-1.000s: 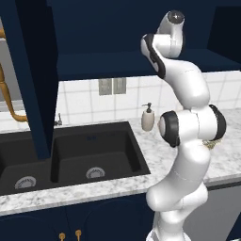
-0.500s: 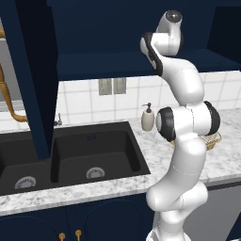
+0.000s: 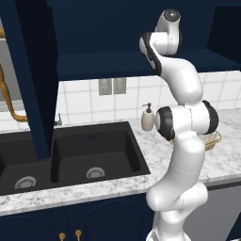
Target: Open the cabinet, pick up the bread from the cabinet and place it in the basket. Then move the basket to the dining counter.
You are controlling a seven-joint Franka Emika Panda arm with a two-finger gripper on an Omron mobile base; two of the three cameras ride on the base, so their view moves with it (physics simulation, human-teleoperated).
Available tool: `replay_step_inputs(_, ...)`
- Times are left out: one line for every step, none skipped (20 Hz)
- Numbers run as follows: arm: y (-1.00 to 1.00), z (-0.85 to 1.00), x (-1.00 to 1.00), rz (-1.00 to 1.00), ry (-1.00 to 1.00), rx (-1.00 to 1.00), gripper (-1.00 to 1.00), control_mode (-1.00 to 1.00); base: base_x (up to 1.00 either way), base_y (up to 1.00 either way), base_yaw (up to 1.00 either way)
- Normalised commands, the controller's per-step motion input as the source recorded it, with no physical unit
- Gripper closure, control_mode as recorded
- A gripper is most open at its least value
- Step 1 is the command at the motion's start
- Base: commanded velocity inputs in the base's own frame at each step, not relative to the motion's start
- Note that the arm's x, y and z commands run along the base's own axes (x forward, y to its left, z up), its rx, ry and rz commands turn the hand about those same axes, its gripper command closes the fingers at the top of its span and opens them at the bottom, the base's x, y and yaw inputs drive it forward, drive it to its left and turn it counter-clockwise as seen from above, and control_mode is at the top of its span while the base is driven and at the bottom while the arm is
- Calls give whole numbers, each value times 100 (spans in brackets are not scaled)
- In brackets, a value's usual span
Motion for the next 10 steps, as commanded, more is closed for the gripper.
replay_step_inputs(0,-10,11,0,0,0,-100,-100,0,0,0)
replay_step_inputs(0,-15,11,0,0,1,100,-100,0,0,0)
replay_step_inputs(0,-13,4,0,0,1,100,-100,0,0,0)
replay_step_inputs(0,-14,1,0,0,1,100,-100,0,0,0)
replay_step_inputs(0,-9,0,0,0,0,100,-100,0,0,0)
replay_step_inputs(0,-7,0,0,0,0,100,-100,0,0,0)
replay_step_inputs(0,-9,1,0,0,0,100,-100,0,0,0)
replay_step_inputs(0,0,0,0,0,0,100,-100,0,0,0)
replay_step_inputs(0,0,0,0,-1,0,100,-100,0,0,0)
replay_step_inputs(0,-23,0,0,0,0,100,-100,0,0,0)
